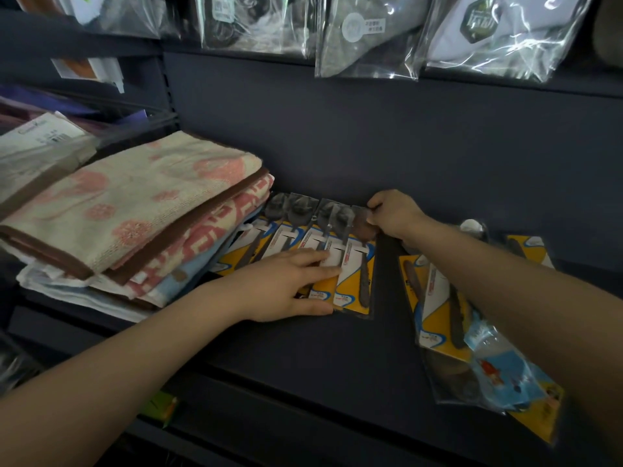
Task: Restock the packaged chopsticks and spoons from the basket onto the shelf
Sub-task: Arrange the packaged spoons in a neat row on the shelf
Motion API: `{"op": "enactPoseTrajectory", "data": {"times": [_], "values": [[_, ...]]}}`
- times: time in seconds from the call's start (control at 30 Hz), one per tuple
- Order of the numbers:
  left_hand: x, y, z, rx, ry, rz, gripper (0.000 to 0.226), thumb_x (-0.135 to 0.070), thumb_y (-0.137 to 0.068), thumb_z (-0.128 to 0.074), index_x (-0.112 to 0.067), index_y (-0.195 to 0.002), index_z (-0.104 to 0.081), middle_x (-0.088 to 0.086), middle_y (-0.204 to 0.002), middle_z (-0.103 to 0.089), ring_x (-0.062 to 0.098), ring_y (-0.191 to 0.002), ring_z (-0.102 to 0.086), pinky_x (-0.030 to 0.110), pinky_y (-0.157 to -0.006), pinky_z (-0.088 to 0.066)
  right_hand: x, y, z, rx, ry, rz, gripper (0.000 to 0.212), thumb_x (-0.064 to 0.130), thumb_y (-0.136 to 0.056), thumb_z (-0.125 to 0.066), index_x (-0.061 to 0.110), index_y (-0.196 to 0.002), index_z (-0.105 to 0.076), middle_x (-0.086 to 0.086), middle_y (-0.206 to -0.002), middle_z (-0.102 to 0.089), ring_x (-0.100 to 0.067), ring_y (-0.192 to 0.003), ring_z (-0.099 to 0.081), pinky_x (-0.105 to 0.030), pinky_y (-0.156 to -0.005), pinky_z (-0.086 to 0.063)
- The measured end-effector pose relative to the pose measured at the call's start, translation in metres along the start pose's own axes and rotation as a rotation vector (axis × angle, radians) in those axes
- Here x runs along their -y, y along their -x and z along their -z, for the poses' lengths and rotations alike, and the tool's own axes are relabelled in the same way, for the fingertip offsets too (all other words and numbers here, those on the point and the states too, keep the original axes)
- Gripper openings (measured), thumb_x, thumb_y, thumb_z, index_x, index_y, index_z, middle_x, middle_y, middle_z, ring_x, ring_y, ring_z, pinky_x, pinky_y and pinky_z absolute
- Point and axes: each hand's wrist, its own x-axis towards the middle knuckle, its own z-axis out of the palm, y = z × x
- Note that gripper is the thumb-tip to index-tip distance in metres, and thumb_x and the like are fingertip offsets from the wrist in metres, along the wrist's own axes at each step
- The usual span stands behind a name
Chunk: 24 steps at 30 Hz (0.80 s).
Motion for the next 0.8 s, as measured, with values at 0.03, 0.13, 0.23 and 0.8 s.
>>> {"op": "enactPoseTrajectory", "data": {"times": [0.03,0.13,0.23,0.8], "values": [[0.000,0.000,0.000,-0.001,-0.003,0.001,0.065,-0.056,-0.087,-0.042,-0.041,-0.143,-0.014,-0.012,-0.157,-0.002,0.011,-0.144,-0.003,0.031,-0.118,-0.011,0.000,0.002,0.003,-0.021,0.046,0.042,0.033,0.006,-0.090,-0.052,0.001,-0.123,-0.056,-0.019,-0.126,-0.059,-0.032,-0.115,-0.056,-0.035,-0.094,-0.047],[0.000,0.000,0.002,0.001,-0.031,0.001,0.065,-0.058,-0.087,-0.040,-0.042,-0.143,-0.012,-0.013,-0.157,-0.002,0.011,-0.144,-0.004,0.030,-0.116,-0.012,-0.001,0.011,0.018,-0.049,0.181,0.157,0.039,0.009,-0.091,-0.053,0.009,-0.130,-0.051,-0.015,-0.134,-0.053,-0.030,-0.122,-0.051,-0.037,-0.100,-0.044],[-0.001,-0.003,0.005,0.029,-0.059,0.005,0.064,-0.058,-0.087,-0.038,-0.044,-0.143,-0.011,-0.014,-0.157,-0.001,0.012,-0.144,-0.005,0.030,-0.116,-0.013,-0.006,0.034,0.041,0.067,0.201,0.216,0.031,0.009,-0.091,-0.053,0.012,-0.121,-0.059,-0.008,-0.128,-0.058,-0.024,-0.117,-0.054,-0.030,-0.094,-0.043],[0.008,0.029,0.003,-0.127,-0.052,0.317,0.079,-0.069,-0.084,-0.024,-0.025,-0.147,-0.006,0.006,-0.158,0.004,0.020,-0.145,0.005,0.034,-0.119,-0.003,0.050,0.057,0.008,0.144,0.278,0.528,0.030,0.016,-0.095,-0.044,0.002,-0.118,-0.058,-0.015,-0.123,-0.058,-0.031,-0.114,-0.053,-0.039,-0.096,-0.042]]}}
